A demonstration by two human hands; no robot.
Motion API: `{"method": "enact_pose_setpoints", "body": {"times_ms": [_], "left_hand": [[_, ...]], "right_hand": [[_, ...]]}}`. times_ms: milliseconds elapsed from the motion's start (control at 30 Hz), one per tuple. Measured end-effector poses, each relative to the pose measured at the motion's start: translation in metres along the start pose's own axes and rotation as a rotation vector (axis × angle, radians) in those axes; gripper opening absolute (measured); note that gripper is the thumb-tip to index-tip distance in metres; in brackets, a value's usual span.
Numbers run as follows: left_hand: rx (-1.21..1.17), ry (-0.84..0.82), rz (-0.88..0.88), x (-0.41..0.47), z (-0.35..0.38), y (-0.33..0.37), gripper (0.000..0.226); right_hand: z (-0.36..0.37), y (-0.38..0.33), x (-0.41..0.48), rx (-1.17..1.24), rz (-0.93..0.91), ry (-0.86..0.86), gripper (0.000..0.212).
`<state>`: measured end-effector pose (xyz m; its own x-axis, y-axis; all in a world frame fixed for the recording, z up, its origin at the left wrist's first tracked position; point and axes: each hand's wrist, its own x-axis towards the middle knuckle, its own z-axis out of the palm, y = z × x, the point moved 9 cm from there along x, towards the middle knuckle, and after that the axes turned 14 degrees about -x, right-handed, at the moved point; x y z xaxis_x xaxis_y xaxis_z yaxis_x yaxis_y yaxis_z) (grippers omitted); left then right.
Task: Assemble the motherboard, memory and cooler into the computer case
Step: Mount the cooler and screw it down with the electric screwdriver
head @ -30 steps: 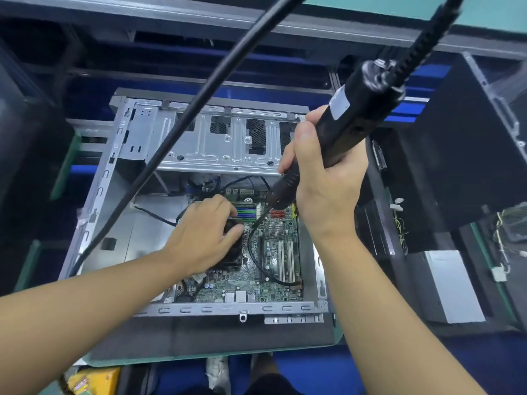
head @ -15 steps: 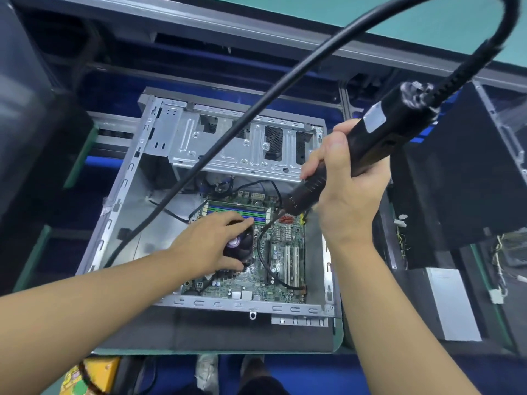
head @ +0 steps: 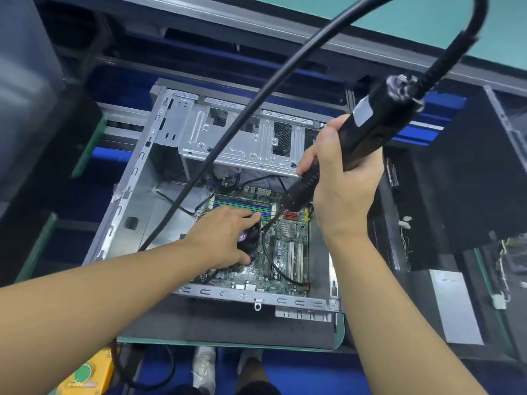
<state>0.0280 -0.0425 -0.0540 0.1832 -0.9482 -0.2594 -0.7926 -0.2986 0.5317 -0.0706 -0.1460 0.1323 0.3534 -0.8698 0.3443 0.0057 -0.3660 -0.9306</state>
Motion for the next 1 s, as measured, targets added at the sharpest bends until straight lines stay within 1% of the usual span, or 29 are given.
{"method": "enact_pose_setpoints", "body": {"times_ms": [200,500,633,733,833,933,1000], "left_hand": [[0.012,-0.009,-0.012,0.001,0.001,0.000,0.104],[-0.018,-0.012,-0.011,0.001,0.002,-0.004,0.105],[-0.022,-0.008,-0.009,0.000,0.002,-0.004,0.104],[-0.004,-0.013,-0.008,0.000,0.001,-0.003,0.103],[-0.009,-0.014,-0.012,0.001,0.000,-0.003,0.102],[-0.024,-0.020,-0.012,0.001,0.001,-0.004,0.102],[-0.029,-0.020,-0.009,0.001,0.001,-0.005,0.102]], "right_hand": [[-0.003,-0.008,0.002,-0.008,-0.056,0.001,0.017],[-0.001,-0.006,-0.001,-0.024,-0.037,-0.005,0.020],[0.006,-0.011,-0.004,-0.092,-0.047,-0.007,0.023],[0.022,-0.019,-0.008,-0.146,-0.073,-0.027,0.017],[0.032,-0.022,-0.009,-0.212,-0.092,-0.007,0.023],[0.033,-0.021,-0.009,-0.233,-0.101,0.010,0.027],[0.032,-0.018,-0.008,-0.205,-0.087,-0.014,0.022]]}}
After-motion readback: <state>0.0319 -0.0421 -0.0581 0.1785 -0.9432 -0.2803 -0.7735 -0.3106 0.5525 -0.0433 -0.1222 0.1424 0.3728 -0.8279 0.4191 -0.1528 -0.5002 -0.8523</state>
